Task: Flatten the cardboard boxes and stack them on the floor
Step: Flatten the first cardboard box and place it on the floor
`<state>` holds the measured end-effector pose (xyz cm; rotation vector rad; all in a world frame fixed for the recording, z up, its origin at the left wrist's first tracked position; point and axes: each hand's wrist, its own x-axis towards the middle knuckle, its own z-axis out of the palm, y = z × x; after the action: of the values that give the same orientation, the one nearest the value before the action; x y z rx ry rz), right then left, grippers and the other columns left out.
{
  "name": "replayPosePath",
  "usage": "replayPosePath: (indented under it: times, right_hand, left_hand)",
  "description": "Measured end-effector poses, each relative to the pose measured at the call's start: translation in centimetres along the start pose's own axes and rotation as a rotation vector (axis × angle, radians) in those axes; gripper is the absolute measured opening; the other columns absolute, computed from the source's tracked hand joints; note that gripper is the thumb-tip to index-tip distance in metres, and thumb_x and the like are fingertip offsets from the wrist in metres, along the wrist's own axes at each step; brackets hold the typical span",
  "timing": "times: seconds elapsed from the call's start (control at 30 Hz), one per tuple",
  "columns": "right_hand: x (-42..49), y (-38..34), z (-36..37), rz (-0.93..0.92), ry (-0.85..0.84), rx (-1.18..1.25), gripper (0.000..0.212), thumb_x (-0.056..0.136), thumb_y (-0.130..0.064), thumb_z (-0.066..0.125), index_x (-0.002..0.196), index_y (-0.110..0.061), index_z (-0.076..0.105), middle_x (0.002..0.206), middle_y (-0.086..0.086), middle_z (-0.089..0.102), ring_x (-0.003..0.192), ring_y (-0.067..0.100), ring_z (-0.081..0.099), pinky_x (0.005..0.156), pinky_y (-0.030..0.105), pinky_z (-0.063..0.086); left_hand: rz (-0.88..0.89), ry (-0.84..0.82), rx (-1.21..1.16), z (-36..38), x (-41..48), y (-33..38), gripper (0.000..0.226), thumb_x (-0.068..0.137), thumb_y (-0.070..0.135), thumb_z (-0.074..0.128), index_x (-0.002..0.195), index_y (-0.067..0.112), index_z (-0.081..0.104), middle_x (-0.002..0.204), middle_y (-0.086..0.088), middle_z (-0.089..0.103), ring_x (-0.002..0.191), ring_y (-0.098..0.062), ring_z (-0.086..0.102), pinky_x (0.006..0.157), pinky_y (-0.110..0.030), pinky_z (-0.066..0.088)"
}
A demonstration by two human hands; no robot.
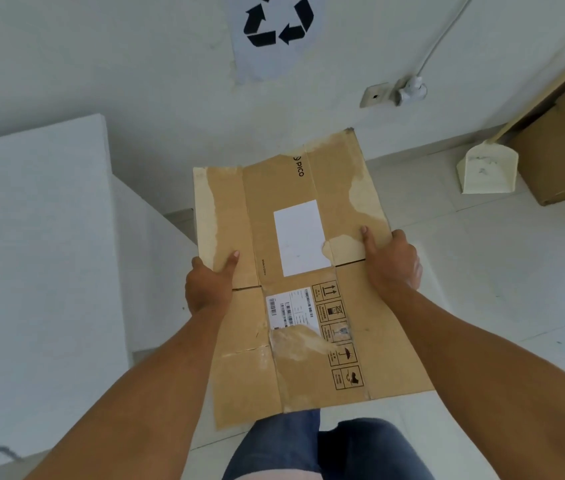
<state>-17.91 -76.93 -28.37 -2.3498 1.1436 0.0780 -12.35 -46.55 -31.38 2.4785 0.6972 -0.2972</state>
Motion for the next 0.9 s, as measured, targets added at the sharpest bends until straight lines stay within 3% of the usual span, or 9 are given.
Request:
replayPosePath:
  times: [0.43, 0.57, 0.73, 0.9]
  right_hand:
    - [11.3, 1.4, 8.9, -0.077, -0.115, -0.07, 0.066, 0.095, -0.079, 0.037, 0.105, -0.015, 0.052, 0.087, 0.004, 0.06, 0.078, 0.029, 0.057, 0.073, 0.04, 0.047]
    - [16.1, 3.5, 14.1, -0.109, -0.128, -0.091, 0.067, 0.094, -0.079, 0.036, 0.105, -0.015, 0.052, 0.087, 0.004, 0.061, 0.079, 0.028, 0.058, 0.077, 0.042, 0.049]
    - [22.1, 7.8, 22.9, -0.133, -0.121, -0.124, 0.068, 0.096, -0.077, 0.036, 0.11, -0.012, 0.052, 0.087, 0.003, 0.058, 0.079, 0.028, 0.054, 0.075, 0.039, 0.042]
    - [26.6, 13.1, 32.2, -0.148, -0.115, -0.142, 0.068, 0.096, -0.075, 0.037, 0.112, -0.011, 0.053, 0.087, 0.004, 0.056, 0.079, 0.028, 0.053, 0.074, 0.039, 0.042]
  left_hand:
    - [-0.097, 0.015, -0.038, 10.4, 6.0, 0.2, 0.092, 0.074, 0.086, 0.055, 0.122, 0.007, 0.052, 0.111, -0.012, 0.065, 0.1, -0.035, 0.065, 0.08, -0.05, 0.058]
    - [-0.072, 0.02, -0.023, 16.3, 8.9, -0.8, 0.098, 0.075, 0.088, 0.053, 0.128, 0.005, 0.051, 0.113, -0.013, 0.067, 0.102, -0.036, 0.066, 0.081, -0.05, 0.059]
    - [-0.012, 0.022, -0.02, 25.8, 13.6, -2.6, 0.084, 0.081, 0.075, 0.061, 0.127, 0.004, 0.051, 0.11, -0.013, 0.066, 0.099, -0.035, 0.066, 0.072, -0.037, 0.052]
    - [-0.001, 0.033, -0.043, 35.8, 17.5, -6.8, 0.08, 0.077, 0.081, 0.059, 0.112, 0.009, 0.053, 0.099, -0.007, 0.067, 0.088, -0.03, 0.067, 0.069, -0.044, 0.06]
